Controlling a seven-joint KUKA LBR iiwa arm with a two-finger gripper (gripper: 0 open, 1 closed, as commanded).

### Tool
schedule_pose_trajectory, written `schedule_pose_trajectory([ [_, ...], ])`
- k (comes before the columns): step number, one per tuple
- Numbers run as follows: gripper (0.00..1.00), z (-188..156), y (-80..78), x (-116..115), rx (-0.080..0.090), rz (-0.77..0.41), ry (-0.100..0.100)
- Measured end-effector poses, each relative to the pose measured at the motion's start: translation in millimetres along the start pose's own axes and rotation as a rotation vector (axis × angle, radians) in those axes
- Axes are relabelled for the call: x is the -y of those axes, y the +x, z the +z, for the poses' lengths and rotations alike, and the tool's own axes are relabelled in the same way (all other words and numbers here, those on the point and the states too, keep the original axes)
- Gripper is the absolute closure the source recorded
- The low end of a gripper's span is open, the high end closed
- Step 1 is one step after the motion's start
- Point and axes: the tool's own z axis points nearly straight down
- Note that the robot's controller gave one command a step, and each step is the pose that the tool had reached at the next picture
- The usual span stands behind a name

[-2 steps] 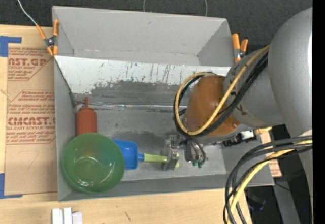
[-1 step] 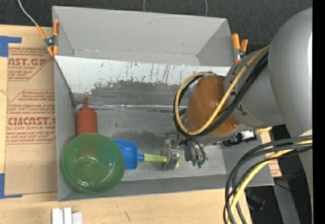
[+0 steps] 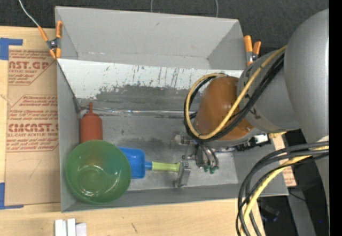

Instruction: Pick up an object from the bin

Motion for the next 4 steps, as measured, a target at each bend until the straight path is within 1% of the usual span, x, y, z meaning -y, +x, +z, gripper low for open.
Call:
schedule_pose_trajectory([
  [1,1.0,-0.1,0.1,-0.2,0.0,0.0,0.0],
  [2,1.0,-0.1,0.1,-0.2,0.0,0.0,0.0],
  [3,1.0,-0.3,-5.6,-9.2,0.0,0.005,0.0],
  [4,0.0,0.1,-5.1,-3.7,0.0,-0.017,0.0],
])
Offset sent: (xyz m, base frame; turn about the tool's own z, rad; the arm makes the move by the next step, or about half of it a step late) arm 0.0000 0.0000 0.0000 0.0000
